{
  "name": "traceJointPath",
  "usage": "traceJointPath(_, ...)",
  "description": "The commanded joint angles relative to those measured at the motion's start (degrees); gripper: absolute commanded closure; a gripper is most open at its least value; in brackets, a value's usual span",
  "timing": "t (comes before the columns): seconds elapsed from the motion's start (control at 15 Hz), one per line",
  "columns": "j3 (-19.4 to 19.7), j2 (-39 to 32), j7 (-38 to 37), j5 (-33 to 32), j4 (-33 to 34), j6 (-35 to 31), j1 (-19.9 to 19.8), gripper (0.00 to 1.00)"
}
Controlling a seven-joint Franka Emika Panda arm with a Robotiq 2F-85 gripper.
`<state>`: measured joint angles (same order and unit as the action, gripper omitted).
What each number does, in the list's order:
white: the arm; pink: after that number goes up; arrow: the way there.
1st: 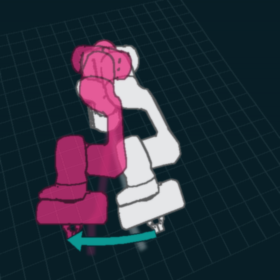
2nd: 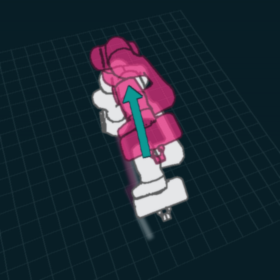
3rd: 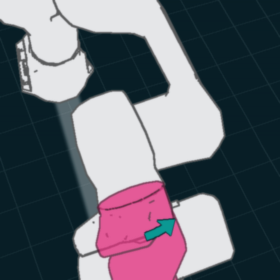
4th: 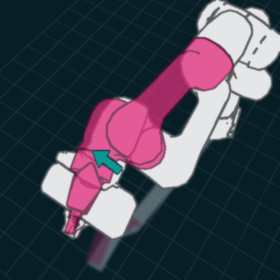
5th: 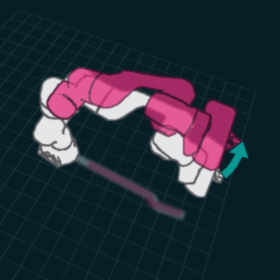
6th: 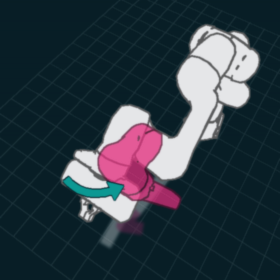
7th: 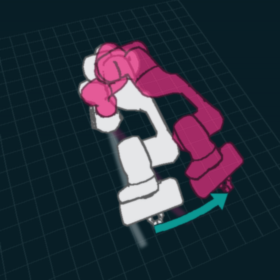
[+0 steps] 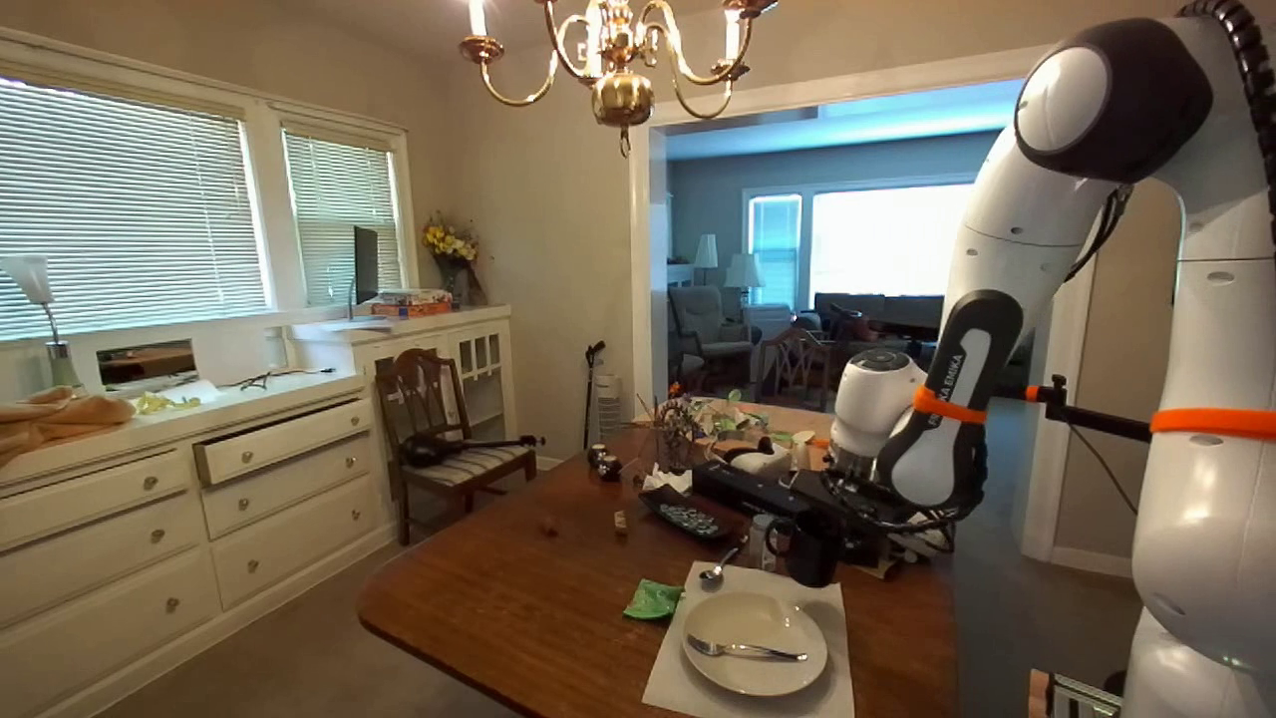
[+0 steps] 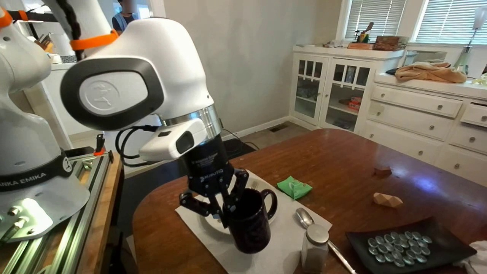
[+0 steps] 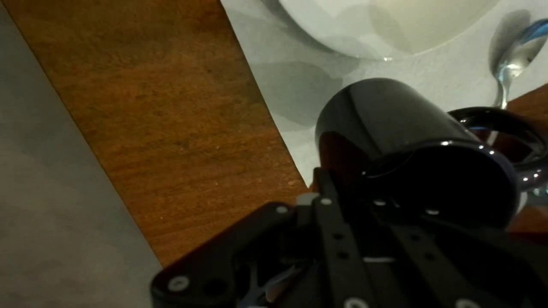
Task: Move the cup forward
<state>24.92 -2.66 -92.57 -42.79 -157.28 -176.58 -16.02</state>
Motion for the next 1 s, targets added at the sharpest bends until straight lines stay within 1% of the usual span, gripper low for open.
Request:
traceJointPath(0.0,-8.1,-4.57,6.51,15.94,-0.44,-0.89,-2.34,0.98)
traceJointPath(0.13,-13.03,-2.93,11.83,24.91,-0.55,3.23,-5.5,0.98)
traceJointPath(0.2,-14.24,-1.52,12.92,27.36,-0.45,5.65,-6.73,0.98)
traceJointPath(0.27,-14.34,-0.15,13.89,29.15,-0.28,7.66,-7.43,0.98)
traceJointPath(0.33,-8.93,1.22,16.12,32.62,-0.05,9.63,-2.55,0.98)
traceJointPath(0.4,-10.79,2.7,13.18,28.98,0.1,11.35,-6.55,0.98)
traceJointPath(0.47,-8.87,4.67,12.2,27.53,0.08,13.36,-6.15,0.98)
traceJointPath(0.53,-7.93,5.83,11.03,26.14,0.51,14.97,-6.65,0.98)
traceJointPath(0.6,-5.44,6.75,11.02,26.04,1.05,16.85,-5.16,0.98)
traceJointPath(0.73,-5.62,6.74,11.71,24.74,2.94,22.1,-6.54,0.98)
traceJointPath(0.87,-5.83,6.56,12.33,23.67,4.42,26.24,-7.06,0.98)
traceJointPath(0.93,-5.98,6.04,11.0,21.15,5.46,28.11,-7.38,0.98)
